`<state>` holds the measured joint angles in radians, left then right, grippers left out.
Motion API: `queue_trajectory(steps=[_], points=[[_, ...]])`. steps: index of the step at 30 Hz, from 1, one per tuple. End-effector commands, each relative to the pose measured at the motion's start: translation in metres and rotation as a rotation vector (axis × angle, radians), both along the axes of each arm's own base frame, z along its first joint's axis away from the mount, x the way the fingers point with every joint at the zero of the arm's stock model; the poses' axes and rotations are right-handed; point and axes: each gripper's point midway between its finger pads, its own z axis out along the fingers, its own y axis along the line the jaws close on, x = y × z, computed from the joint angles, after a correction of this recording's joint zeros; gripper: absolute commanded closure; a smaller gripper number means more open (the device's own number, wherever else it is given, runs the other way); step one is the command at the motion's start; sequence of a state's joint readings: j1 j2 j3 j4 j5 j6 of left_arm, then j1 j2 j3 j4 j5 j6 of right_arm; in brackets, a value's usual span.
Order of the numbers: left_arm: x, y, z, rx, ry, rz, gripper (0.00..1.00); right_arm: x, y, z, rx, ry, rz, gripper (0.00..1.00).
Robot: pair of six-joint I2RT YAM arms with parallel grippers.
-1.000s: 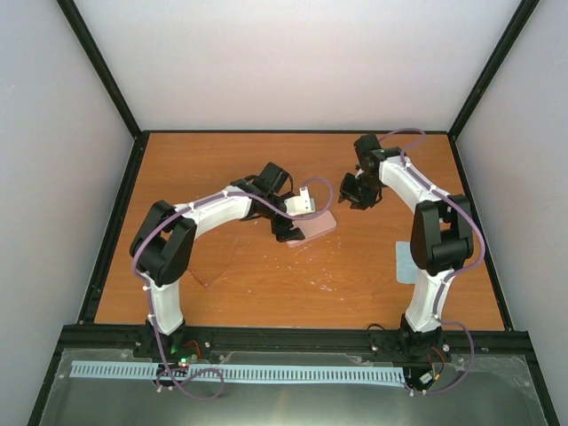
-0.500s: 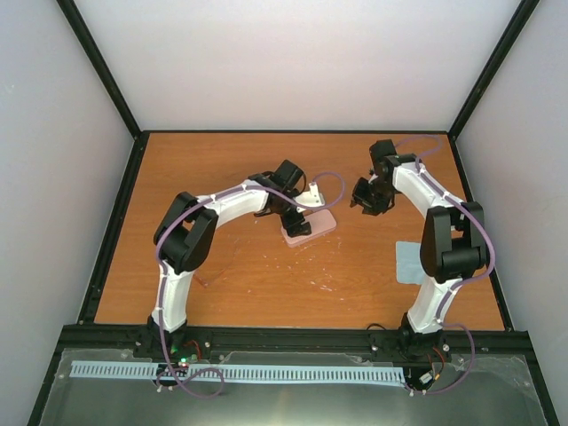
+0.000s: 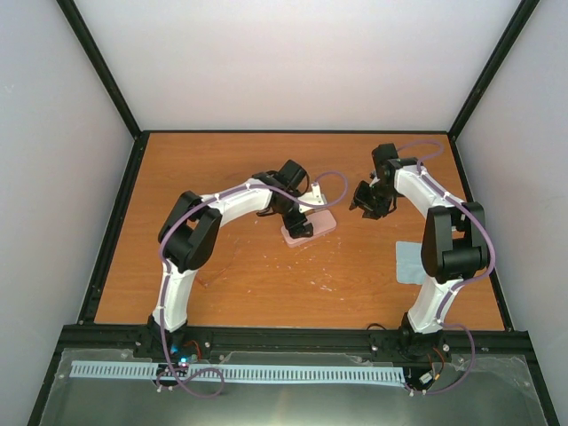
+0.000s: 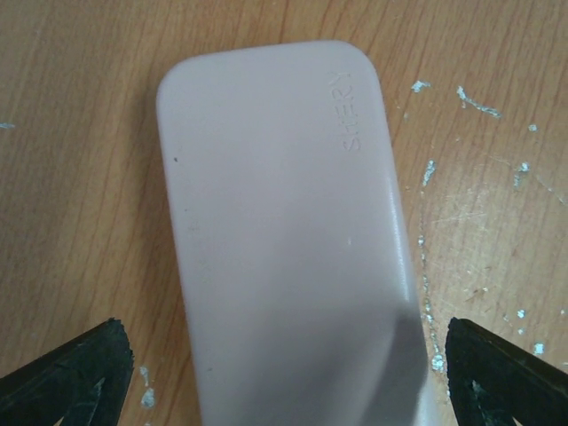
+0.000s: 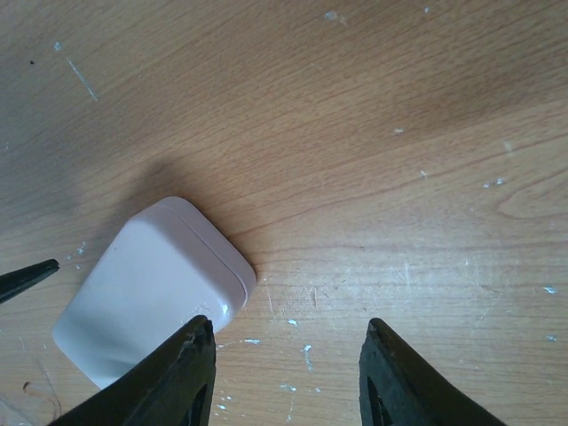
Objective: Organize the sunglasses
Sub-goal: Open the sunglasses case at the center of the board.
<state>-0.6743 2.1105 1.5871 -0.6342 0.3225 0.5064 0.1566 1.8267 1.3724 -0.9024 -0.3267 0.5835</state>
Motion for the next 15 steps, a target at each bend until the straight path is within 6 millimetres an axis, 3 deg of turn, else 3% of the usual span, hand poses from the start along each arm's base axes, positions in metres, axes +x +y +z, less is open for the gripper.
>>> queue_trajectory(steps=[1, 15], points=[[-0.007, -0.011, 0.004, -0.006, 0.02, -0.01, 0.04, 0.001, 0.001, 0.004, 0.011, -0.021, 0.01, 0.56], [-0.003, -0.009, -0.012, 0.025, 0.002, -0.009, 0.01, 0.0, 0.0, 0.001, 0.012, -0.008, 0.016, 0.56]])
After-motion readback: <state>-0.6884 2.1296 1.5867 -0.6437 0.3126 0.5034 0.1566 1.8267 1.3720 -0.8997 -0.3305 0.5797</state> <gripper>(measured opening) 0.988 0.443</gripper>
